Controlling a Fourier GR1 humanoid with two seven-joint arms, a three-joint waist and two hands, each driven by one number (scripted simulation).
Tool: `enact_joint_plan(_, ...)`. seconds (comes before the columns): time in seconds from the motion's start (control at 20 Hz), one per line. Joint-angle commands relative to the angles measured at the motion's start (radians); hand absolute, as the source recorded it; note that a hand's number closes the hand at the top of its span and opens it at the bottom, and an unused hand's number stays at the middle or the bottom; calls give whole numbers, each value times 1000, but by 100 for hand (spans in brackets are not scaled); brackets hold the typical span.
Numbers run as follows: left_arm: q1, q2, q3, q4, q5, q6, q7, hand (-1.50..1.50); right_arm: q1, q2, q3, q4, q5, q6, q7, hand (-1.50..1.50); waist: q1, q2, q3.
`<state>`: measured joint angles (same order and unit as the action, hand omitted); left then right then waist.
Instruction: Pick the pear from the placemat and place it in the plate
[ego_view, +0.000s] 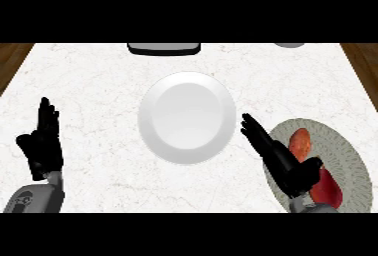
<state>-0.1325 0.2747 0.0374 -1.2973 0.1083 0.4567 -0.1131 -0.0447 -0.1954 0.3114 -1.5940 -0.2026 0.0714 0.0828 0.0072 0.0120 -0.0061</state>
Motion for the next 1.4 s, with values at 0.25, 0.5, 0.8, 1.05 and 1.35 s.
enact_joint_plan(0.25, -69, 71, -143, -55, -53, -172, 51, 0, -150, 68, -359, -12, 48, -450, 49, -150, -65, -15, 5)
enact_joint_plan(0.5, -91, 39, -204, -75, -36, -229, 119, 0, -59, -97, -197, 147, 485, -564, 160, -150, -27, -10, 5)
enact_joint_plan(0.8, -124, 56, -188, -110, -32, -278, 192, 0, 81, -6, -98, 90, 655, -702, 125, -150, -12, -13, 6)
enact_joint_plan(1.05, -88, 91, -146, -97, 6, -331, 165, 0, 183, -133, -97, -158, 864, -708, 298, -150, -21, -18, 4)
enact_joint_plan(1.35, -75, 44, -174, -126, -43, -279, 178, 0, 242, -278, -150, -396, 903, -385, 622, -150, -20, -18, 3)
